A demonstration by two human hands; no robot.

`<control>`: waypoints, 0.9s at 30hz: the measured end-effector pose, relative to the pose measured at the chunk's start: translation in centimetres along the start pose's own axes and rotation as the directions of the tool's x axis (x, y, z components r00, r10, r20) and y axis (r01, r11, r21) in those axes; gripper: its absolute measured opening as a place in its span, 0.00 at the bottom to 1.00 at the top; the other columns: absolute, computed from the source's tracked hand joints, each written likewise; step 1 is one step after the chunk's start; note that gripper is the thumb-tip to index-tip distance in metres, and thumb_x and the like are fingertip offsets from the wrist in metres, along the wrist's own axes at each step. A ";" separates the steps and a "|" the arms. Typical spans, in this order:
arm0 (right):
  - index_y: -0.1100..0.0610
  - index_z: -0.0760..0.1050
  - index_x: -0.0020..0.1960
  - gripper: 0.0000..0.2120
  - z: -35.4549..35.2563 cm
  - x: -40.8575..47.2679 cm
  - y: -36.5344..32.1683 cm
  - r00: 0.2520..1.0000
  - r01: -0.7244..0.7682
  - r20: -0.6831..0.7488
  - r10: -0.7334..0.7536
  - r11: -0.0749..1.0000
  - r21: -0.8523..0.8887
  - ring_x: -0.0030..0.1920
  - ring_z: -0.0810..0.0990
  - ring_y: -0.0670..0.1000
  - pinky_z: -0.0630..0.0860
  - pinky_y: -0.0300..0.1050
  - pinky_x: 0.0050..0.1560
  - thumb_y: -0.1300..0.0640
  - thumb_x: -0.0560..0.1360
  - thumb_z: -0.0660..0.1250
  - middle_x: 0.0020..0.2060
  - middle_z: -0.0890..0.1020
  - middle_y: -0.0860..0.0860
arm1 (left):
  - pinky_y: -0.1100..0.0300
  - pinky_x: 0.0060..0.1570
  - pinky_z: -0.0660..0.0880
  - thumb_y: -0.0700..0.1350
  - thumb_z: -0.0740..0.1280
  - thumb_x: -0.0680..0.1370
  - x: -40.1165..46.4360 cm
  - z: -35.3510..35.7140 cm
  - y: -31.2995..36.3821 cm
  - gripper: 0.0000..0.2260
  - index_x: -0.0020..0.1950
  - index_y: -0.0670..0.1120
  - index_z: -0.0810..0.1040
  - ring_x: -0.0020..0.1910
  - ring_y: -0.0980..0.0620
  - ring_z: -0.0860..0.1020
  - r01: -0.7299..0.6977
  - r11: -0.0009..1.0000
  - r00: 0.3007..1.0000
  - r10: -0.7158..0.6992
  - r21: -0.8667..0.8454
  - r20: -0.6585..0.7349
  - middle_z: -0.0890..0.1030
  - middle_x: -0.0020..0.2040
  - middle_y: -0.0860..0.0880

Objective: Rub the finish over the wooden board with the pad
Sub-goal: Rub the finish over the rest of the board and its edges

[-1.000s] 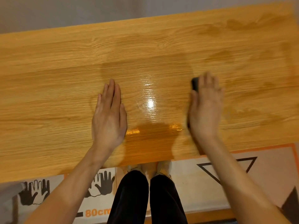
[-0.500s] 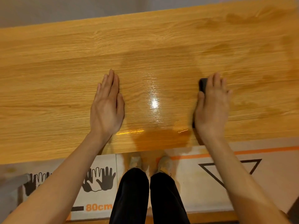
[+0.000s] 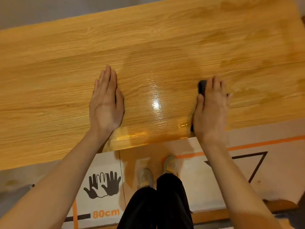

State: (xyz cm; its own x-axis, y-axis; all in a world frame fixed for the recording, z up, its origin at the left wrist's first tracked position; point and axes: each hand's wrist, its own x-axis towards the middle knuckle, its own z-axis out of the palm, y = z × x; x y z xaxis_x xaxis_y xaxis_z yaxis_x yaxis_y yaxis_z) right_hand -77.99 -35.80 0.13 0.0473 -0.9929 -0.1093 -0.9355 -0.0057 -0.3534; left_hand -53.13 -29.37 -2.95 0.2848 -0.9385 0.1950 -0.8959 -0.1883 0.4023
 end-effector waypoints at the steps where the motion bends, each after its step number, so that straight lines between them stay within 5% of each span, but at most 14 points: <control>1: 0.59 0.54 0.78 0.25 0.9 -0.7 -1.9 0.999 0.029 0.025 -0.029 1.000 0.002 0.78 0.50 0.56 0.46 0.58 0.77 0.60 0.82 0.53 0.78 0.54 0.56 | 0.52 0.80 0.51 0.40 0.54 0.85 0.1 -0.1 0.0 0.21 0.78 0.36 0.61 0.80 0.42 0.57 0.009 1.000 1.000 -0.009 0.000 0.016 0.60 0.80 0.39; 5: 0.56 0.45 0.79 0.26 4.9 -5.3 -8.1 0.920 0.372 0.149 -0.363 0.927 -0.040 0.78 0.43 0.54 0.34 0.51 0.75 0.59 0.84 0.51 0.79 0.46 0.52 | 0.54 0.80 0.47 0.42 0.53 0.86 0.3 -0.3 0.1 0.23 0.80 0.38 0.57 0.81 0.45 0.53 0.038 0.999 0.996 -0.040 0.021 0.075 0.56 0.81 0.42; 7: 0.56 0.48 0.78 0.25 3.9 -5.1 -6.4 0.881 0.451 0.182 -0.436 0.891 -0.046 0.79 0.44 0.53 0.36 0.52 0.76 0.57 0.84 0.51 0.79 0.48 0.51 | 0.54 0.80 0.46 0.43 0.53 0.86 0.3 -0.4 0.2 0.23 0.80 0.38 0.56 0.81 0.45 0.51 0.039 0.999 0.994 -0.041 0.026 0.098 0.54 0.82 0.42; 10: 0.58 0.57 0.77 0.23 0.6 -2.9 0.0 0.965 0.261 0.016 -0.260 0.965 -0.015 0.78 0.53 0.55 0.48 0.56 0.77 0.57 0.83 0.53 0.77 0.57 0.54 | 0.55 0.80 0.44 0.45 0.53 0.86 0.4 -0.5 0.3 0.24 0.81 0.39 0.54 0.82 0.47 0.49 0.070 0.998 0.989 -0.069 -0.004 0.132 0.52 0.82 0.44; 12: 0.58 0.57 0.77 0.22 -1.3 -1.8 3.2 0.994 0.110 -0.032 -0.109 0.993 0.035 0.78 0.52 0.55 0.46 0.54 0.77 0.57 0.83 0.53 0.77 0.57 0.55 | 0.52 0.80 0.45 0.46 0.54 0.85 0.4 -0.9 0.2 0.25 0.81 0.39 0.54 0.81 0.45 0.48 0.047 0.999 0.987 -0.043 -0.020 0.156 0.52 0.82 0.43; 16: 0.59 0.56 0.77 0.22 -0.9 -1.3 3.2 0.995 0.060 -0.073 -0.060 0.998 -0.007 0.78 0.50 0.55 0.44 0.53 0.77 0.58 0.84 0.51 0.78 0.55 0.55 | 0.54 0.79 0.43 0.44 0.54 0.86 -2.2 -1.6 1.0 0.24 0.80 0.38 0.56 0.81 0.43 0.51 -0.161 0.987 0.962 0.159 -0.007 0.223 0.54 0.82 0.42; 21: 0.58 0.55 0.77 0.23 0.8 -2.2 0.4 0.993 -0.052 -0.108 0.047 0.998 -0.042 0.78 0.51 0.55 0.46 0.53 0.77 0.57 0.83 0.50 0.78 0.56 0.54 | 0.50 0.80 0.46 0.45 0.49 0.86 -5.3 -1.2 2.0 0.24 0.81 0.38 0.53 0.81 0.45 0.49 -0.190 0.982 0.953 0.186 -0.008 0.239 0.52 0.82 0.42; 27: 0.55 0.52 0.78 0.23 5.7 -9.2 -7.6 0.938 0.348 0.020 -0.347 0.937 -0.042 0.78 0.48 0.52 0.42 0.52 0.78 0.55 0.84 0.50 0.78 0.52 0.51 | 0.56 0.79 0.43 0.45 0.50 0.87 -5.3 -0.8 1.8 0.23 0.81 0.39 0.54 0.81 0.47 0.49 -0.201 0.979 0.958 0.191 0.027 0.213 0.52 0.82 0.42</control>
State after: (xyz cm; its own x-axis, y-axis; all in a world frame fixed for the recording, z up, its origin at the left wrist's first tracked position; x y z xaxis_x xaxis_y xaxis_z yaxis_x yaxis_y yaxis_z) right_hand -69.31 -25.97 -1.52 0.3759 -0.9267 0.0019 -0.8745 -0.3554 -0.3301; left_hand -55.98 -24.51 -2.52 0.0291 -0.9969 0.0737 -0.9438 -0.0031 0.3305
